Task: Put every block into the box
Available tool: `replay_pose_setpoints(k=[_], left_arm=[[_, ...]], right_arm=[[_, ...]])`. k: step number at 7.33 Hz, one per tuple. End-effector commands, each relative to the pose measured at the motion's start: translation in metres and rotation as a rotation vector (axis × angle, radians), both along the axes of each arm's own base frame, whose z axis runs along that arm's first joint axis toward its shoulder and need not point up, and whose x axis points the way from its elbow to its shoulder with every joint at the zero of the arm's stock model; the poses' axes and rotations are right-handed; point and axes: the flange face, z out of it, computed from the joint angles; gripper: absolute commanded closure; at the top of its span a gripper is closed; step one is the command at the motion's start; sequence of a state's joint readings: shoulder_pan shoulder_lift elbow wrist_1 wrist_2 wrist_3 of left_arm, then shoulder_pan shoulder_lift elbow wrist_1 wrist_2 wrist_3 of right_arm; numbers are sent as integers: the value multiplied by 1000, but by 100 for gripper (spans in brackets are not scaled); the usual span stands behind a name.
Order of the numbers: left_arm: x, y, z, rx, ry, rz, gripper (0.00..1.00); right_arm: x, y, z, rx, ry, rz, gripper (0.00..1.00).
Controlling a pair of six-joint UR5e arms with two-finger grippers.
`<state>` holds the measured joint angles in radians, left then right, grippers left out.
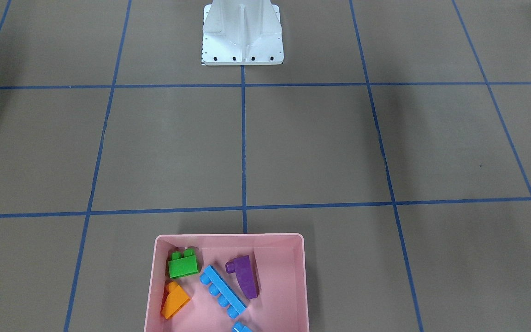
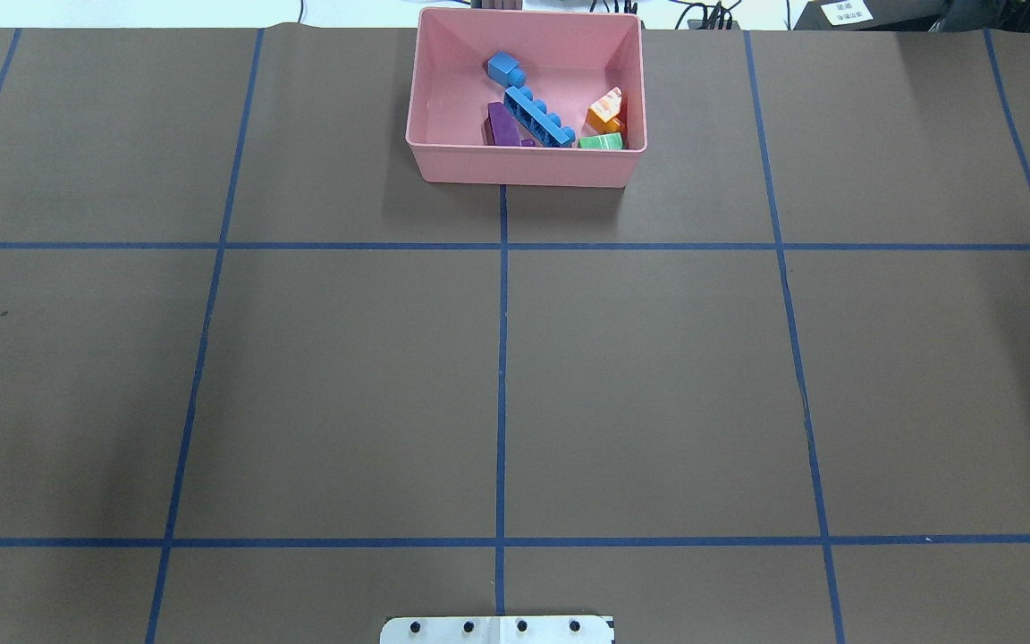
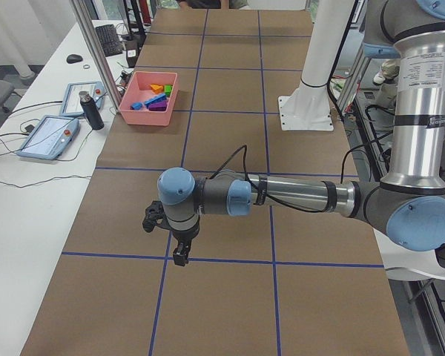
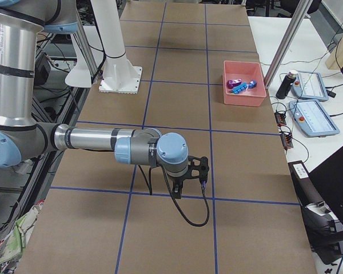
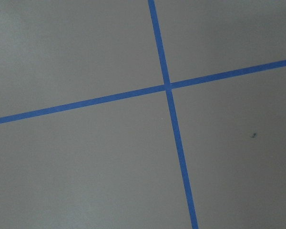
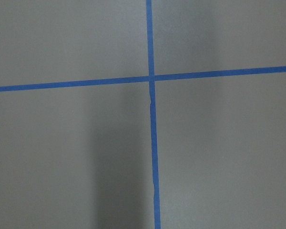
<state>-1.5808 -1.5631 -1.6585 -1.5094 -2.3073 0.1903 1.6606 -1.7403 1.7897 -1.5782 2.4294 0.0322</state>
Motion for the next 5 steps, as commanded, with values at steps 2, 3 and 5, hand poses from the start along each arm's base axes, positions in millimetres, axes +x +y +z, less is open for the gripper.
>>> replay_pose_setpoints(k=[2, 3, 5], left_arm=[[-1, 0, 1, -3, -5, -2, 0], [-1, 0, 0, 0, -5, -2, 0], [-1, -1, -1, -1, -5, -3, 0]], right_arm=[[-26, -5, -9, -29, 76, -15, 0], [-26, -4, -6, -35, 82, -15, 0], [-27, 1, 0, -40, 72, -22, 0]])
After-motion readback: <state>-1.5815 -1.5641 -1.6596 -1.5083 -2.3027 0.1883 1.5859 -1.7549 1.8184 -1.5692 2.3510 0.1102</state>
